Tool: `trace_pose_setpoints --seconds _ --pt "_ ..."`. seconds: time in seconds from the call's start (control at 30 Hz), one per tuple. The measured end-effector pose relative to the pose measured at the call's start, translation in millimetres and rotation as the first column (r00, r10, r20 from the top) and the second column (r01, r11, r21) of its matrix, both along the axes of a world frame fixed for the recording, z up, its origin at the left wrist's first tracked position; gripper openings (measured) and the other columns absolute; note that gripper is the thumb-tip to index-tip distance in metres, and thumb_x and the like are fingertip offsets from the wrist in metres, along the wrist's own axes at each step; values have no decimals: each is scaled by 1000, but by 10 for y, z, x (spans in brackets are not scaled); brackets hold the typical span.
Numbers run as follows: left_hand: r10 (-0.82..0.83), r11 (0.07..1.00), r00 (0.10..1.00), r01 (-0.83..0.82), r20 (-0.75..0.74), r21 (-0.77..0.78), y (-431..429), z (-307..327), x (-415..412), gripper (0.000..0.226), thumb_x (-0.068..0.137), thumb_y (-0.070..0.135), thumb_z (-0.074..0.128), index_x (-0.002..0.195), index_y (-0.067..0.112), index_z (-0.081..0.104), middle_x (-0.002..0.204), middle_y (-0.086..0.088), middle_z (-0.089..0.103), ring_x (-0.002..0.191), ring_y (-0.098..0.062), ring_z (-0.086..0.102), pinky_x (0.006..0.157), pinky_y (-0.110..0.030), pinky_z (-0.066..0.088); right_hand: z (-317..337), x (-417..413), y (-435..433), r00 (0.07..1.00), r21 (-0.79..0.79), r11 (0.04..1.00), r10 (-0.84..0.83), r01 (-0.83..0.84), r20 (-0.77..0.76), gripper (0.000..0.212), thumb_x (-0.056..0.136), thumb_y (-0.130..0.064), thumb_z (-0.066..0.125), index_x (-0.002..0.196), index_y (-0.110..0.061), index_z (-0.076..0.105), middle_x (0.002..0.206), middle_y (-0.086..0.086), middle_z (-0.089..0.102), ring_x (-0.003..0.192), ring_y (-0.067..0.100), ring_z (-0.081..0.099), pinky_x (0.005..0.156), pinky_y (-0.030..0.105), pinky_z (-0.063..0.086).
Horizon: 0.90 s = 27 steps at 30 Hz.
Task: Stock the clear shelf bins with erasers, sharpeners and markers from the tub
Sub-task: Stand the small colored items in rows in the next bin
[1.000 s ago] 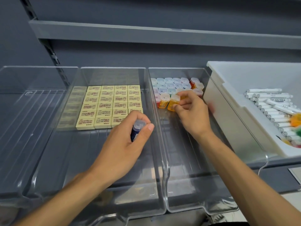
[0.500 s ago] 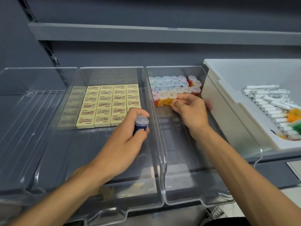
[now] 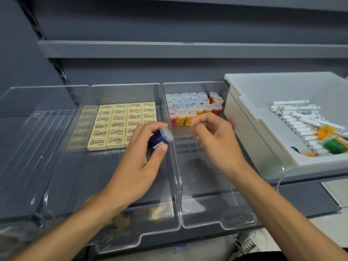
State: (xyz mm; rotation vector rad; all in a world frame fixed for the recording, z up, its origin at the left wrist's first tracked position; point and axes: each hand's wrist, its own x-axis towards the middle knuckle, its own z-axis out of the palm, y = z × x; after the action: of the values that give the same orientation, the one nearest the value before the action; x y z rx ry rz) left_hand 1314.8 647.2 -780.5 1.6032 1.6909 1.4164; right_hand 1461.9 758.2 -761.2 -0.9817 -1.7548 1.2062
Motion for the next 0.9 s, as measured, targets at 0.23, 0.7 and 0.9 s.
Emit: trace_pose_setpoints --seconds 0.23,0.7,0.9 --pt "10 995 1000 -13 29 95 5 -23 40 40 96 33 57 135 29 54 109 10 55 107 -16 56 91 -23 46 138 38 -301 938 80 936 338 -343 75 16 89 -29 68 101 -21 61 83 -5 66 73 22 57 66 24 47" --pt "-72 997 853 50 517 57 46 -36 3 24 92 30 54 107 21 69 82 0 67 69 -15 57 63 -25 49 149 25 -164 954 12 967 252 -254 -163 10 91 -5 64 97 -8 57 91 13 71 73 13 61 70 23 52" --pt "-21 1000 901 18 433 11 52 -18 19 20 88 27 56 104 18 65 74 5 69 65 -7 58 60 -21 49 117 -39 -266 963 7 974 226 -227 -149 16 93 -3 61 108 -8 62 103 3 71 88 13 69 79 23 53"
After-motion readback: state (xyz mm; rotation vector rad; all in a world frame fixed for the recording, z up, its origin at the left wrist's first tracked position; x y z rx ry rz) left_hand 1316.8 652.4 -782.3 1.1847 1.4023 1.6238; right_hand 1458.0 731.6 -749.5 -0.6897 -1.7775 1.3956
